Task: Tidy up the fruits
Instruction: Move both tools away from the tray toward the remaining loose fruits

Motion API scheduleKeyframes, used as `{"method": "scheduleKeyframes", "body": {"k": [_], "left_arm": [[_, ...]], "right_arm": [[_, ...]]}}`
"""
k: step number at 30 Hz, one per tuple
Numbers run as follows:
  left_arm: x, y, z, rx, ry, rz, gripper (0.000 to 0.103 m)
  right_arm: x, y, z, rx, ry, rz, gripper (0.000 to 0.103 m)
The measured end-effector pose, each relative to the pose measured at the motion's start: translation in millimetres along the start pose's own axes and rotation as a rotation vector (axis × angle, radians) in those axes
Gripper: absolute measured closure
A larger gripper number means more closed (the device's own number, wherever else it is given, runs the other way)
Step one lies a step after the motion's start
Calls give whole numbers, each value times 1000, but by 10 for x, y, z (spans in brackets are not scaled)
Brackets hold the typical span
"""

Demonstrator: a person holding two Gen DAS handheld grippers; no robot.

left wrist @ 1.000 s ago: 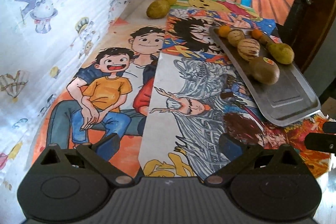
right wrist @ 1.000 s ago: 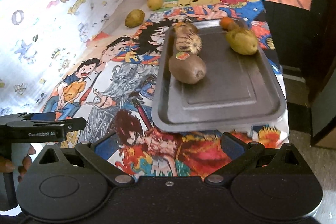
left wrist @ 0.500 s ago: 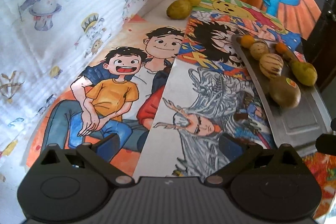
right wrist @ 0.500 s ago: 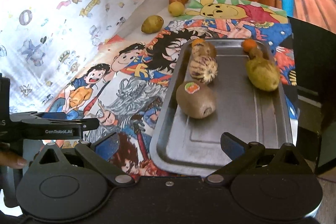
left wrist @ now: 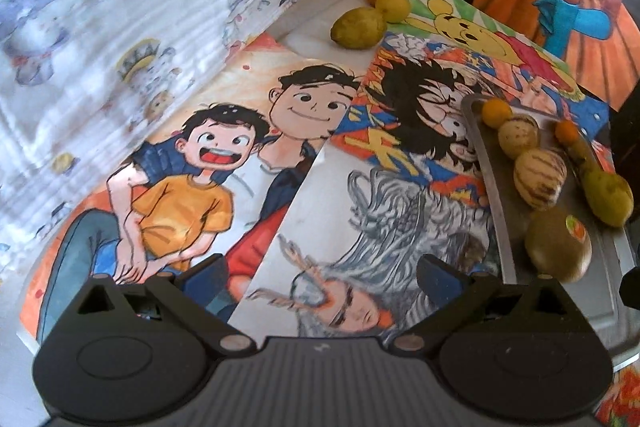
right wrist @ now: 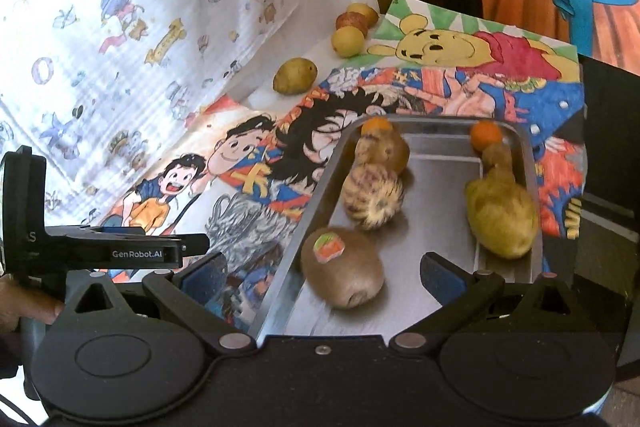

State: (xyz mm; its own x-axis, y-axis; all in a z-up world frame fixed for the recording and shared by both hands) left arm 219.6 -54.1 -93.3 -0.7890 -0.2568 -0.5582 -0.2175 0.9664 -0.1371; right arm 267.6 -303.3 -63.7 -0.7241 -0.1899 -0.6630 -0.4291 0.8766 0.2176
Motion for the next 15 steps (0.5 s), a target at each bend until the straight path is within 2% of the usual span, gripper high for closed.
{"method": "scheduleKeyframes", "body": {"k": [8,15], "left_arm": [[-241,-186,94,-21,-25,-14,1],[-411,-243,103,-24,-33,6,1]], "right_arm": [[-222,-152,110,-13,-31,16,1],[-246,-203,173,-5,-31,63,1]]}}
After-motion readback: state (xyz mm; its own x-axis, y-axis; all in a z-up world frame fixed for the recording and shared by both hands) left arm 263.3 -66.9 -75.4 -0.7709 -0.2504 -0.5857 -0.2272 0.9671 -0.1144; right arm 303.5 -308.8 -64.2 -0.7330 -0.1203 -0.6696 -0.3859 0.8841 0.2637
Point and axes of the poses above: each gripper's, at about its wrist camera, not at the fingertips, and z roughly the way its jaws point, y to its left, x to its underside, the point moved 2 cm from there along z, roughly the way its jaws point, and after that the axes turned 6 degrees about x, right-handed, at the moved point
